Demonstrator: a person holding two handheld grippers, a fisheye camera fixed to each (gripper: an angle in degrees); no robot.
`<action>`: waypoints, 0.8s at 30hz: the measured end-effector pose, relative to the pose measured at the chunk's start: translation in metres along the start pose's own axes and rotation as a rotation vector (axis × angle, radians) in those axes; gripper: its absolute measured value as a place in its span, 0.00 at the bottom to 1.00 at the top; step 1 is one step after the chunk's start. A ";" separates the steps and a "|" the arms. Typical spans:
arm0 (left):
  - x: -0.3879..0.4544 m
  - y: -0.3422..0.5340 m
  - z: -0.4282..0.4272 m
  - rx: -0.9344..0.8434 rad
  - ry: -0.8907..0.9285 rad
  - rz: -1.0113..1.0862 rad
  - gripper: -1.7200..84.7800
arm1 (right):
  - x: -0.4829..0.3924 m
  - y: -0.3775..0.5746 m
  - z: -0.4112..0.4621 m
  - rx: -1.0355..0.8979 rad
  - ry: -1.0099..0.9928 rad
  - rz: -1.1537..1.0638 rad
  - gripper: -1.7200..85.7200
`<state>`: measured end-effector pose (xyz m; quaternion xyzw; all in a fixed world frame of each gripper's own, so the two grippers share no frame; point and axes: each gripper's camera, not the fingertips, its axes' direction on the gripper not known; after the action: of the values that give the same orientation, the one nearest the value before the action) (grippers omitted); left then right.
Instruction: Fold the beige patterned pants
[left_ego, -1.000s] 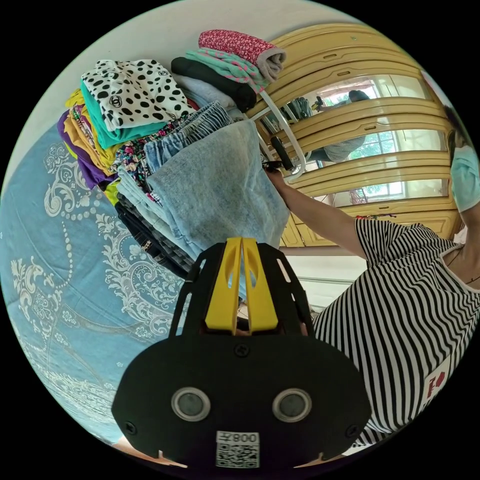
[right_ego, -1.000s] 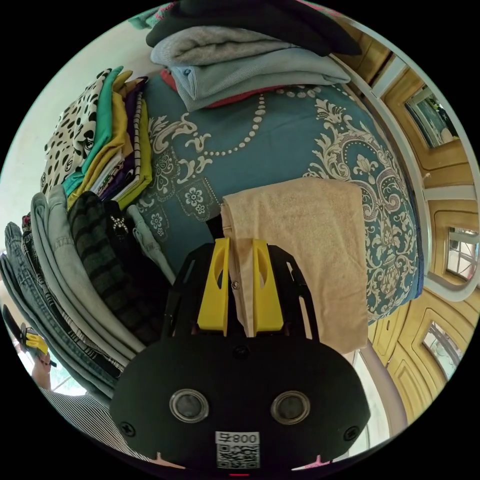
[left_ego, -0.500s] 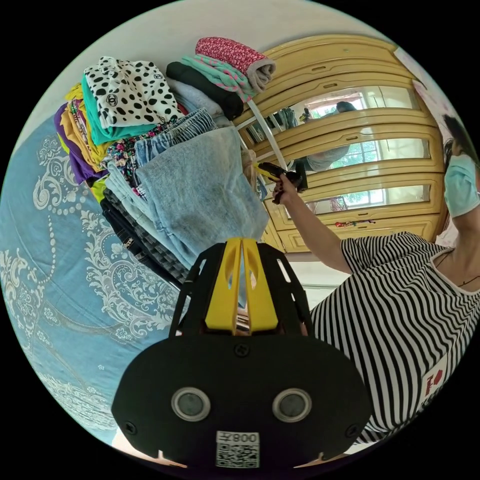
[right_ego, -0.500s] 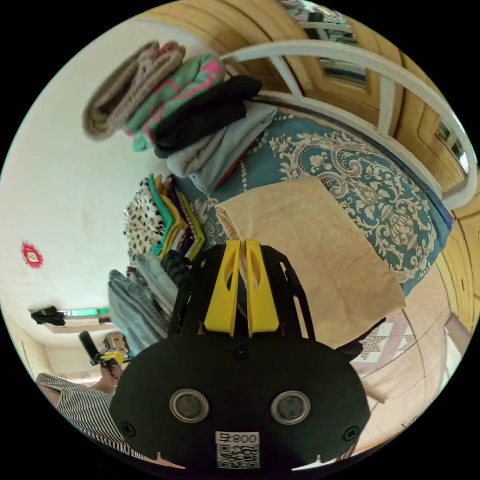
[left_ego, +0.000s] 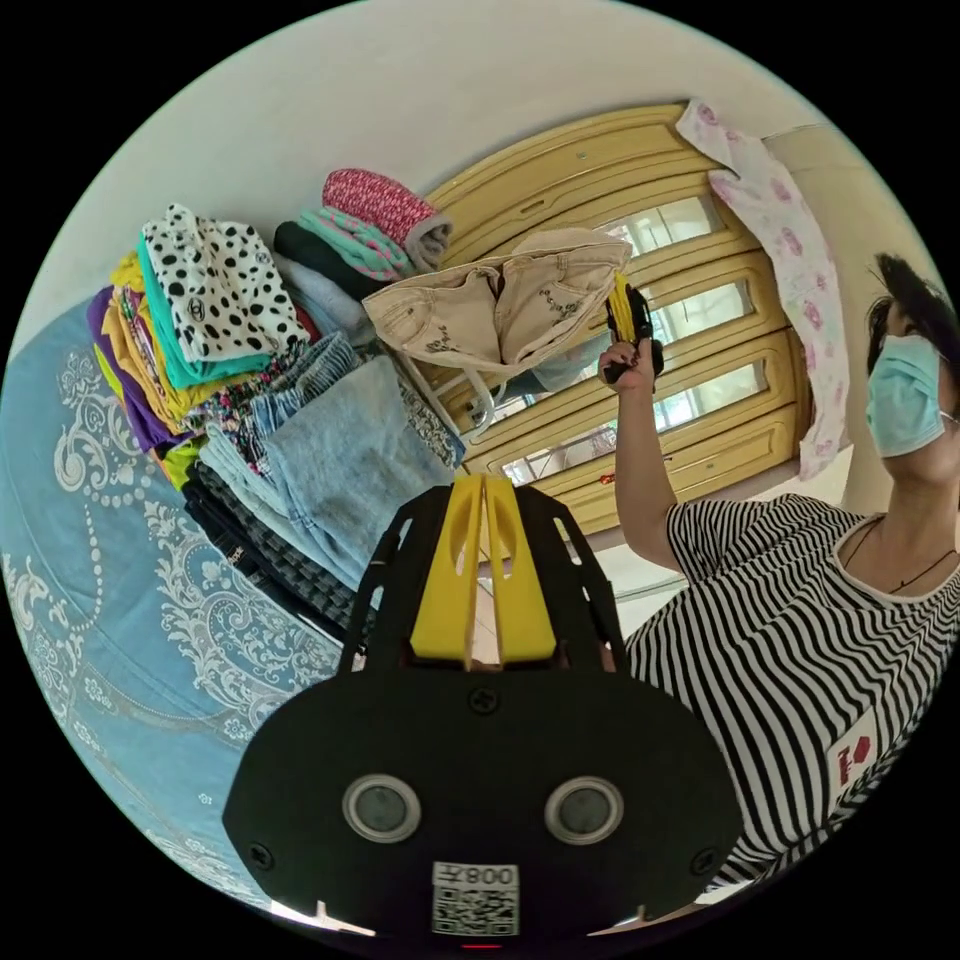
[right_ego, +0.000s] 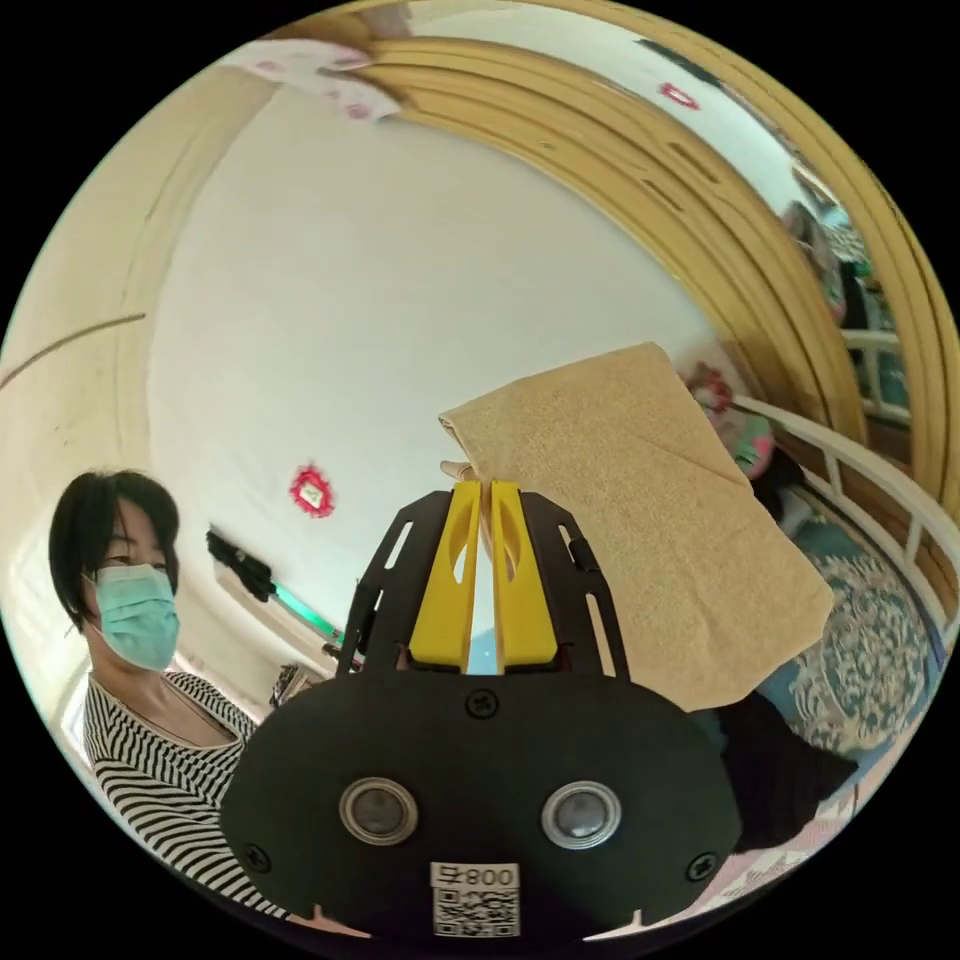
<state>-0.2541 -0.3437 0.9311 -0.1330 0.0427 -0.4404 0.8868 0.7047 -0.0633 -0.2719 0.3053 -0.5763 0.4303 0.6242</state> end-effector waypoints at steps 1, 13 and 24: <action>0.011 0.003 -0.026 0.048 -0.009 0.044 0.04 | -0.015 0.000 0.007 -0.003 -0.028 -0.030 0.03; 0.038 0.109 -0.299 0.502 -0.031 -0.093 0.18 | -0.270 0.134 0.205 -0.148 -0.329 -0.327 0.03; 0.085 0.332 -0.502 0.976 0.120 -0.250 0.05 | -0.311 0.388 0.447 -0.534 -0.608 -0.159 0.03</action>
<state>-0.0434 -0.3195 0.3618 0.3182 -0.1333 -0.5189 0.7821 0.1661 -0.3403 -0.5548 0.2895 -0.8004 0.1063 0.5141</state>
